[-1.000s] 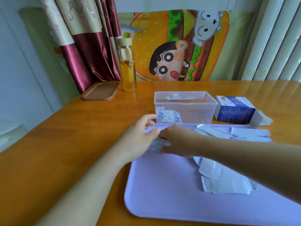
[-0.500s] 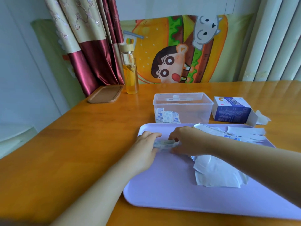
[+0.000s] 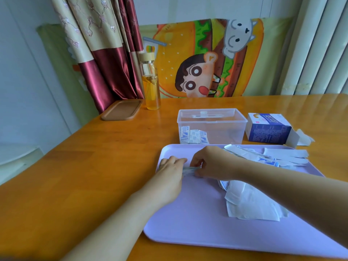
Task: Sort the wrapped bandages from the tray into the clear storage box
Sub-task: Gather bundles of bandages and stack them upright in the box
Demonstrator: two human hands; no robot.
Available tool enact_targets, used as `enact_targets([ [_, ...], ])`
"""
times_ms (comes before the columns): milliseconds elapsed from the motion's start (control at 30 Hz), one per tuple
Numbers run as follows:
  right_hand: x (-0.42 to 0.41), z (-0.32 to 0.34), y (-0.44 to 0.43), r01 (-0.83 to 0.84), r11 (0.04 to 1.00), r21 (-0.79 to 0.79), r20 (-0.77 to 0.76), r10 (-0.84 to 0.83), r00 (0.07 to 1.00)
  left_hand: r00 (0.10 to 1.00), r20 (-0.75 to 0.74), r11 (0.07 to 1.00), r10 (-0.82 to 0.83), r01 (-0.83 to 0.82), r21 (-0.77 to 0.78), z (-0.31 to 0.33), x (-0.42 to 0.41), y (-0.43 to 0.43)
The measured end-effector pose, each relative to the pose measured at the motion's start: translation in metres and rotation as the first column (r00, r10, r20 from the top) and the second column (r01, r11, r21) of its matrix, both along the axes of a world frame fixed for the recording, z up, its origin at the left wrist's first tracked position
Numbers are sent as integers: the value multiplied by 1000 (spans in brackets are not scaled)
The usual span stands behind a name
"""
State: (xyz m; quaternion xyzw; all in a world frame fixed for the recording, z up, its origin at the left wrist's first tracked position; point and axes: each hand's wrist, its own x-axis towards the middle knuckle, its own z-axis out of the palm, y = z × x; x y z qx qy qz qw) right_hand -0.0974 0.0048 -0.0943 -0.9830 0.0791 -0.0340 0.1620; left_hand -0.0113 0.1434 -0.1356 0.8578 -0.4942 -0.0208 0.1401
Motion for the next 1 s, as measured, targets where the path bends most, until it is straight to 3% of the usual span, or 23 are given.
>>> enact_targets([
  [167,1,13,-3,-21,1000,1,135,21,991,1000,10,1000,-18,18,19,14,4,-1],
  [267,3,40,-7,-52,999,-18,274,55,960,975,-209,988,-76,46,-147,39,7,-4],
  [333,5,60,-10,-54,996,65,387,25,922,938,-318,957,-138,44,-287,58,8,-9],
  [400,6,77,-16,-63,957,282,445,-72,893,920,-352,923,-170,24,-384,78,12,-16],
  [500,10,89,-24,-75,841,535,377,-159,913,919,-346,900,-186,19,-435,100,18,-29],
  [700,33,95,-36,-85,718,691,436,-319,842,879,-404,860,-255,16,-509,116,36,-67],
  [800,48,94,-47,-127,581,804,399,-368,840,856,-442,828,-267,-31,-560,115,45,-86],
  [1000,80,88,-72,-11,575,818,321,-440,839,897,-380,857,-226,-2,-515,107,68,-101],
])
